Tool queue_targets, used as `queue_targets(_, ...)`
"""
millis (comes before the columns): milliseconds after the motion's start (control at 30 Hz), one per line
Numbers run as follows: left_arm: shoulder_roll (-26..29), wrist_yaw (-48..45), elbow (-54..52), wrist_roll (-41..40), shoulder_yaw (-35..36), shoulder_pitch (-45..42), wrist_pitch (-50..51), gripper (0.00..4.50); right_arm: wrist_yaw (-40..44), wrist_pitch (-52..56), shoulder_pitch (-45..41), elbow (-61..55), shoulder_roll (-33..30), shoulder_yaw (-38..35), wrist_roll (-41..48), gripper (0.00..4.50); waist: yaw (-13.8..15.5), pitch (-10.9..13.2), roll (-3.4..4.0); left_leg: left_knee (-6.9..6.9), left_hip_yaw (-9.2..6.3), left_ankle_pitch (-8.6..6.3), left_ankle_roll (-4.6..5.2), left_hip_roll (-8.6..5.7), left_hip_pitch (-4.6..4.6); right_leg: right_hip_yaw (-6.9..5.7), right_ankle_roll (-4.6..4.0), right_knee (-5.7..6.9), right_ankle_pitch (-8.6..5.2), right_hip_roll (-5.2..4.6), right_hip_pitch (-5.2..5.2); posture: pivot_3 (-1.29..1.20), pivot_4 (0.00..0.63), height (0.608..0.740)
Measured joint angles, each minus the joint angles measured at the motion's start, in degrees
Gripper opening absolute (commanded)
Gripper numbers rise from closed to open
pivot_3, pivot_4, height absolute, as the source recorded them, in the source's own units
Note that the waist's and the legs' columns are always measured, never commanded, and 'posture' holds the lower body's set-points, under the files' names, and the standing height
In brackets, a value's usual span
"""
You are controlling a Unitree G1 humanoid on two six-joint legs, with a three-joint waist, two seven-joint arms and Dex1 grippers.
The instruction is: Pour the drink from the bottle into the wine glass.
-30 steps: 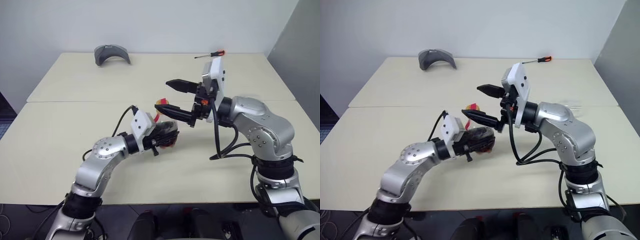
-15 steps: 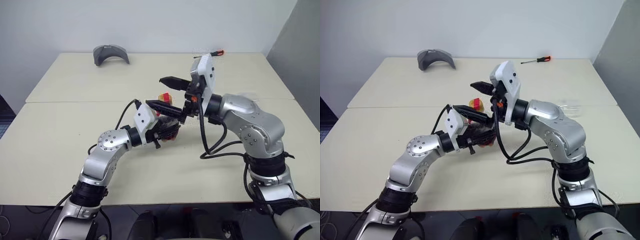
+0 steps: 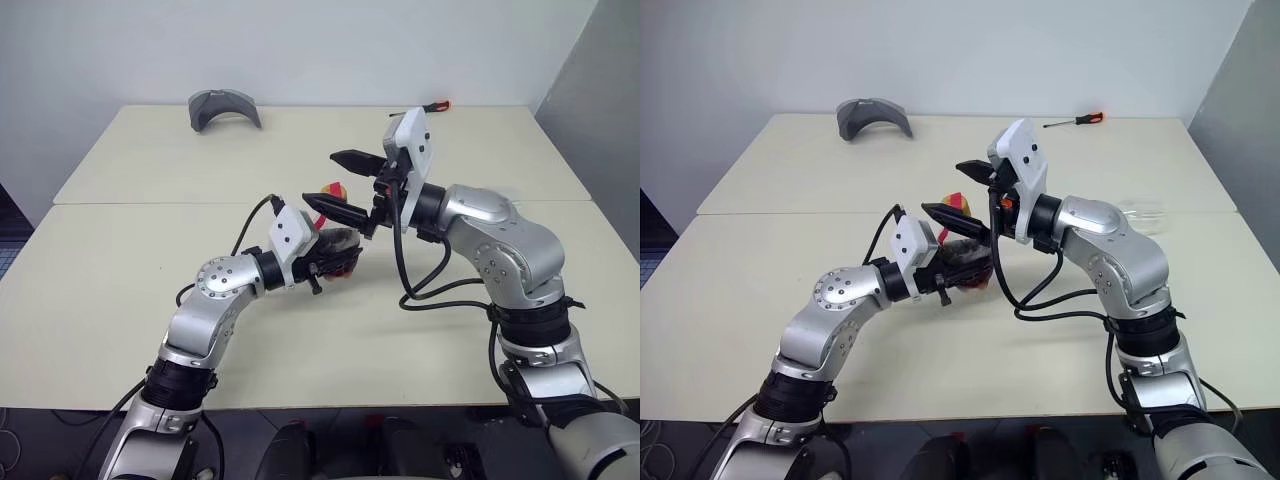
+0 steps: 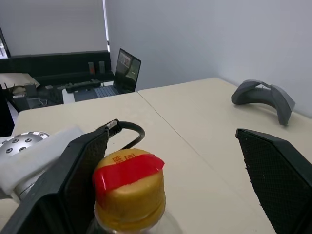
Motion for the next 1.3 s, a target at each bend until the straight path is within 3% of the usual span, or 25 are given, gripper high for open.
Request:
queue_targets(500,0.2,-0.6,0.5,0.1,0.4,-0.7,-0.2,1.7,2.6,3.9,0.4,-1.5,-9.5,-5.2,3.5,4.44,0.1,0.0,-0.01,0.0,0.0,-0.01,0.01,0.01,-0.02,0.0,0.0,-0.01,0.0,0.0,0.0,0.0,0.15,0.74)
queue_targets(1033,-0.1,-1.4,2.9,0.1,1.5,-3.7,-1.7,1.7,0.1,9.2,2.5,-3.9,-9.7,-8.9,9.4,4.44,0.1,0.0,-0.01,0.0,0.01,-0.01,0.01,0.01,-0.03,0.0,0.0,-0.01,0.0,0.0,0.0,0.0,0.15,0.74)
queue_targets(1300,-1.2,-0.2,2.7,-1.7,4.3,-3.7,-1.0,1.7,-2.4,10.8,4.8,-1.2,-8.1,-15.1,13.7,4.44,0.1,0.0,-0.02,0.01,0.02,0.0,0.01,0.01,-0.04,0.01,0.0,0.01,0.0,0.0,0.0,0.0,0.15,0.74)
